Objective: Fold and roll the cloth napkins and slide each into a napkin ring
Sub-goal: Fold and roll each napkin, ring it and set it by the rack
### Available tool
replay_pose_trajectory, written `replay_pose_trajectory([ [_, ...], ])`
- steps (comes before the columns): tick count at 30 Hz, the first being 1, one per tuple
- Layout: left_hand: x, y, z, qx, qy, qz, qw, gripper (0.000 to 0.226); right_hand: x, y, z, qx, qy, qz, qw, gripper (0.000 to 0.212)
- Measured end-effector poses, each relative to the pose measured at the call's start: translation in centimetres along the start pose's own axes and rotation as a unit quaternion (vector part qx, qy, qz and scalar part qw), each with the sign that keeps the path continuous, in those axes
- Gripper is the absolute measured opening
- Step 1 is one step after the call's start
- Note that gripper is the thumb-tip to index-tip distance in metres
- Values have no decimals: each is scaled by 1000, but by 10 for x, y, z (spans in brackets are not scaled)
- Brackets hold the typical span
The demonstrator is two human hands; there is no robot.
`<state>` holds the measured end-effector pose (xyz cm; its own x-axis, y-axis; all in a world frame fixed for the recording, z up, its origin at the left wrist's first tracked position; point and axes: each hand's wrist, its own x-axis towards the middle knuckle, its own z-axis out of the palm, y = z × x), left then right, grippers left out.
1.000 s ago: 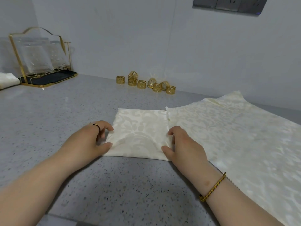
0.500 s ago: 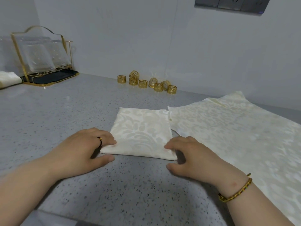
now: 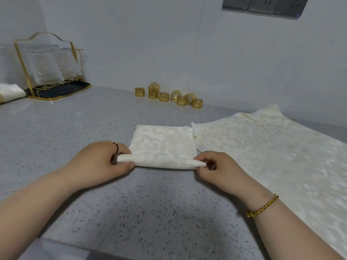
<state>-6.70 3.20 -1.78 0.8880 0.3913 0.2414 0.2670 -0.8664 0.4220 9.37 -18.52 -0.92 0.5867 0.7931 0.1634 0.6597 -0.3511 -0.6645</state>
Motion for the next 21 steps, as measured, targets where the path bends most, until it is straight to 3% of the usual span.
replay_pose_trajectory([
  [2, -1, 1, -5, -94, -18, -49, 994, 40, -1, 0, -3, 60, -11, 21, 998, 16],
  [4, -2, 2, -6, -165, -3, -72, 984, 11, -2, 0, -6, 98, -30, 42, 994, 14],
  [5, -2, 1, -5, -182, 4, -83, 980, 7, -2, -1, -7, 116, -38, 54, 991, 12],
  [11, 4, 3, 7, -213, 75, -122, 967, 9, -1, -3, -4, 149, -8, 99, 984, 8],
  [17, 8, 5, 16, -143, 105, -147, 973, 8, 13, 2, 18, 18, 104, 91, 990, 8],
  [21, 5, 9, 17, -47, 123, -127, 983, 17, 12, 1, 22, -99, 112, 71, 986, 32],
])
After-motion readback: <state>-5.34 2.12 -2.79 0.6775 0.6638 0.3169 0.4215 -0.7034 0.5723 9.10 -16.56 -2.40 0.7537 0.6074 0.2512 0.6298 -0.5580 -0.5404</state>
